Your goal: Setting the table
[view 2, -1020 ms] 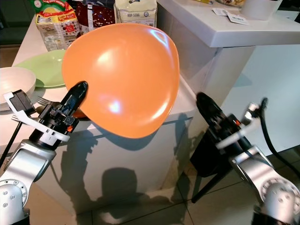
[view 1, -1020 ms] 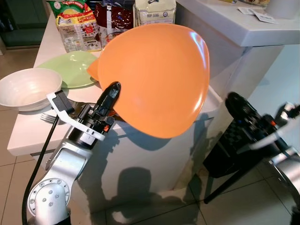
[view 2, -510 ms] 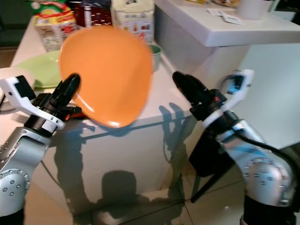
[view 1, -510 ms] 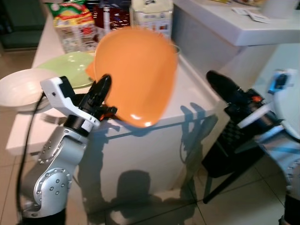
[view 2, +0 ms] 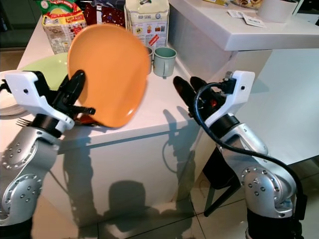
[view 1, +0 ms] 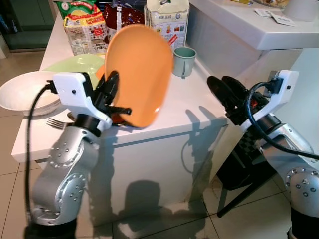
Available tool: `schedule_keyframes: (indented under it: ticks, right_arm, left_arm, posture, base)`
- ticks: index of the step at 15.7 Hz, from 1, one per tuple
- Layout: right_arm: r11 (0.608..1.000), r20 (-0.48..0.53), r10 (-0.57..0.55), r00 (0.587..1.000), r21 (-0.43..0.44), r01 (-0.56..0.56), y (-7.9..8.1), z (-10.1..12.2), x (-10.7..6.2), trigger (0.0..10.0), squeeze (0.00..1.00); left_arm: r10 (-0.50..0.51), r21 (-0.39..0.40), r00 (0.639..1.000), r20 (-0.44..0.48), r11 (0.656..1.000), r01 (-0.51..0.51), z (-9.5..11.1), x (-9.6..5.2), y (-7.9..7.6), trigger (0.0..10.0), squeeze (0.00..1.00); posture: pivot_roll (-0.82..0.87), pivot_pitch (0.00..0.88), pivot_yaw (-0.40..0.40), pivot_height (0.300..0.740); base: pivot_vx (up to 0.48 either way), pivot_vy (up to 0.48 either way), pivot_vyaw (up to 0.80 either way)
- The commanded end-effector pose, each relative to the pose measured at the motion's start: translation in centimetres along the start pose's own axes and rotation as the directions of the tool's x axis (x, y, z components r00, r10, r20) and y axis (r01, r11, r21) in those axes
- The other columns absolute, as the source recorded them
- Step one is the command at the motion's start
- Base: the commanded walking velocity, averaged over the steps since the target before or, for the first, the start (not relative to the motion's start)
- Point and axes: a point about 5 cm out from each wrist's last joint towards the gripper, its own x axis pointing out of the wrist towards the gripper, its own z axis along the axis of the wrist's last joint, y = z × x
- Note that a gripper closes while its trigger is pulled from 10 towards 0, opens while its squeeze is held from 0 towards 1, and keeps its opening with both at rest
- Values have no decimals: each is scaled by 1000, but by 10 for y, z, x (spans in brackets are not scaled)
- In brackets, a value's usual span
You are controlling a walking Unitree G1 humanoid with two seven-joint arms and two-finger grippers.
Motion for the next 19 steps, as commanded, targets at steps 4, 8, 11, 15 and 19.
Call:
schedule_keyframes:
  ticks: [4, 8, 11, 15, 19]
  right_arm:
    - [1000, 32, -14, 999, 8, 14, -2, 4, -5, 10000, 0]
    - [996, 44, -37, 998, -84, 40, -1, 3, -6, 10000, 0]
    - [996, 59, -37, 998, -75, 42, 1, 4, -5, 10000, 0]
    - [996, 64, -45, 997, -79, 50, 1, 2, -5, 10000, 0]
    - [990, 67, -87, 994, -106, 93, -2, 1, -4, 10000, 0]
  left_arm:
    - [7, -88, 995, 98, 996, 1, 16, -1, -3, 10000, 0]
    - [-19, -36, 998, 63, 999, 22, 12, -1, -7, 10000, 0]
    - [-32, -40, 998, 59, 999, 34, 12, 0, -8, 10000, 0]
    - [-37, -33, 998, 51, 999, 39, 10, 0, -9, 10000, 0]
    - [-30, 16, 999, 35, 999, 29, 5, 4, -6, 10000, 0]
  posture:
    - [-16, 0, -49, 740]
    - [-23, 0, -47, 740]
    - [-23, 0, -46, 740]
    - [-23, 0, -46, 740]
    - [-25, 0, -43, 740]
  base:
    - [0, 0, 0]
    - [-62, 0, 0]
    - [-281, 0, 0]
    - [-316, 0, 0]
    - [-81, 0, 0]
